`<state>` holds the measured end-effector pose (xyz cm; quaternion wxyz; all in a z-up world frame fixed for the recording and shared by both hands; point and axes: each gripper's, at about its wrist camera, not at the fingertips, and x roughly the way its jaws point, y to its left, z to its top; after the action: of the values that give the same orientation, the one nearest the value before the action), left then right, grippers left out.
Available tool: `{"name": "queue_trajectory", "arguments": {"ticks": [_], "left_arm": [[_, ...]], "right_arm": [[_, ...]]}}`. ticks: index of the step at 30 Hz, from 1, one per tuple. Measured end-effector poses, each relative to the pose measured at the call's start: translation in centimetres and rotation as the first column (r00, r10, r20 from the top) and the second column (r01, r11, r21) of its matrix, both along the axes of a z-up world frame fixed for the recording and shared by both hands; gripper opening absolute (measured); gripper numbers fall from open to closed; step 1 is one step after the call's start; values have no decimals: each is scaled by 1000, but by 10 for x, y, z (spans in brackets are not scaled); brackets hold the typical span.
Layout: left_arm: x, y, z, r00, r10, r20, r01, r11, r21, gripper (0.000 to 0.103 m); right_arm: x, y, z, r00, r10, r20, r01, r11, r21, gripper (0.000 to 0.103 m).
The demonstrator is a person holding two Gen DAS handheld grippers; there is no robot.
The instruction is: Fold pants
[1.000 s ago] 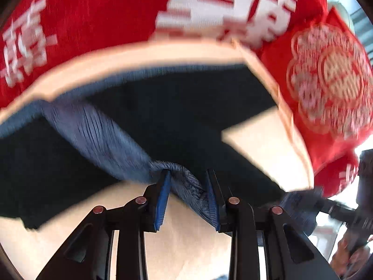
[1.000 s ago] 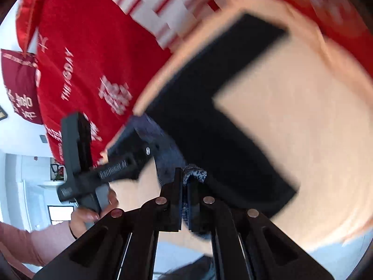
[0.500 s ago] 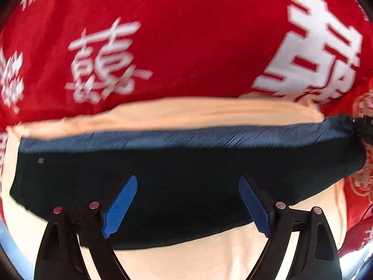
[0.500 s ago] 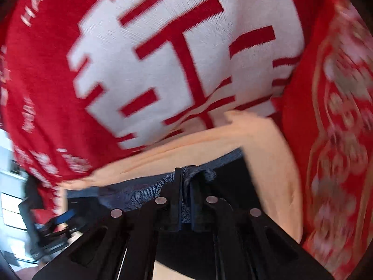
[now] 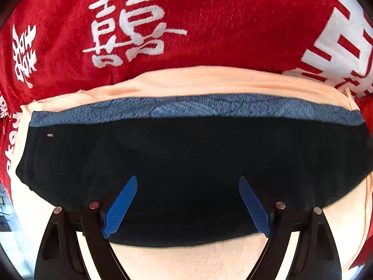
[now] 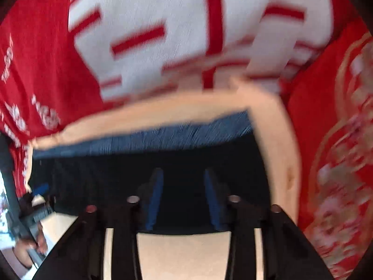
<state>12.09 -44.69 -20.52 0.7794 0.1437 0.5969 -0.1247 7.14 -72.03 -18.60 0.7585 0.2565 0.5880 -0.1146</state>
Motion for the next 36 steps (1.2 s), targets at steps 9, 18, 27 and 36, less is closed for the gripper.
{"name": "queue_trajectory", "arguments": {"ticks": [9, 18, 27, 36], "left_arm": [[47, -21, -35, 999, 30, 38, -32, 998, 53, 89], [40, 13, -35, 998, 50, -35, -50, 999, 3, 103], [-4, 51, 23, 997, 49, -60, -56, 992, -117, 103], [-23, 60, 40, 996, 55, -66, -62, 992, -110, 103]], "right_arm": [[42, 15, -41, 998, 63, -16, -64, 996, -59, 35], [17, -21, -33, 996, -87, -35, 84, 993, -86, 53], [-33, 51, -15, 995, -29, -91, 32, 999, 26, 64], [-49, 75, -9, 991, -41, -130, 49, 997, 60, 67]]}}
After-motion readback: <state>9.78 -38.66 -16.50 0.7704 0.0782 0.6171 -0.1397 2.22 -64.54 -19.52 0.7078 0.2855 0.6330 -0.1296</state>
